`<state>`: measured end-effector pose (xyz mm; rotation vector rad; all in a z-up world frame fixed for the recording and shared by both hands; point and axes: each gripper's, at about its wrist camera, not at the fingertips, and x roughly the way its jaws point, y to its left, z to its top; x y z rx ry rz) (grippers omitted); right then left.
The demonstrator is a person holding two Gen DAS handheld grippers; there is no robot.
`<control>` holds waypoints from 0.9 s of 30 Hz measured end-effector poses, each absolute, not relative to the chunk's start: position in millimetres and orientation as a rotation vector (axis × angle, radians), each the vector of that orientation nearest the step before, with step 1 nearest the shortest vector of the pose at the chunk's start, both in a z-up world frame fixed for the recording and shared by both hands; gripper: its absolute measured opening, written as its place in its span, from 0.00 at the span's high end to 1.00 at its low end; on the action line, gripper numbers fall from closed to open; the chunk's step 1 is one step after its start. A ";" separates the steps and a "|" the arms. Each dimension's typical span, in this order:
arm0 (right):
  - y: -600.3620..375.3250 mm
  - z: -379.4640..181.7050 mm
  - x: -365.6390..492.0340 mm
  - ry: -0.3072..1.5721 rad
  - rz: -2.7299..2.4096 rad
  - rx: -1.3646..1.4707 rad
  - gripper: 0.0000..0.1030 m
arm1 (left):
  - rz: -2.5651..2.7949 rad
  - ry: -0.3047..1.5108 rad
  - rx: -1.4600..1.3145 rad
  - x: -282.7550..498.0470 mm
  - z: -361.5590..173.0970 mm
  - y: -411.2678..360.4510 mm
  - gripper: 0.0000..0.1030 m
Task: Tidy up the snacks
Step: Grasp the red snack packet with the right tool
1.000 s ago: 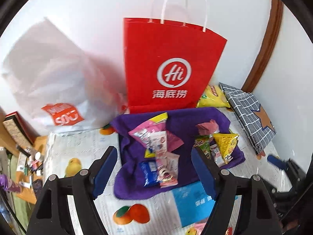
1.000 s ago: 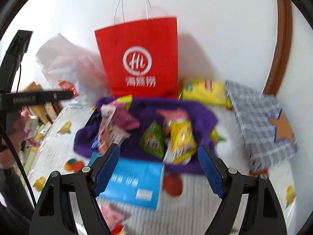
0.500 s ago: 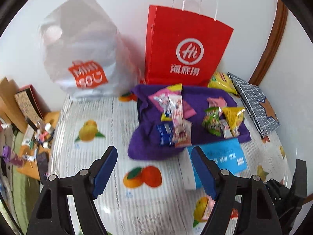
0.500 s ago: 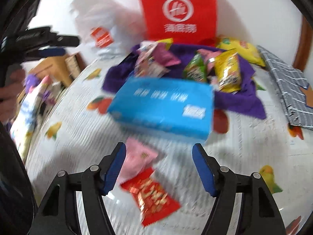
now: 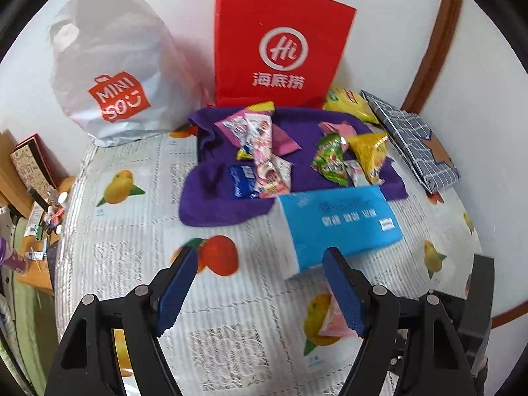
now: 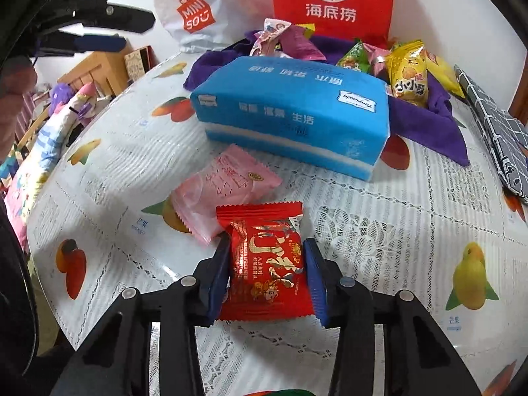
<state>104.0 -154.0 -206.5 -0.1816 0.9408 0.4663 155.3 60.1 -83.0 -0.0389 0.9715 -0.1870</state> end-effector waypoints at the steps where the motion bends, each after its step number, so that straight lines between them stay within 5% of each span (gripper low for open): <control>1: -158.7 -205.5 104.1 0.933 0.450 -0.169 0.60 | -0.191 0.975 -0.035 154.1 -85.8 56.3 0.26; 27: -239.2 -214.7 135.2 0.840 0.089 -0.081 0.58 | -0.218 1.114 -0.086 126.4 -184.2 44.2 0.29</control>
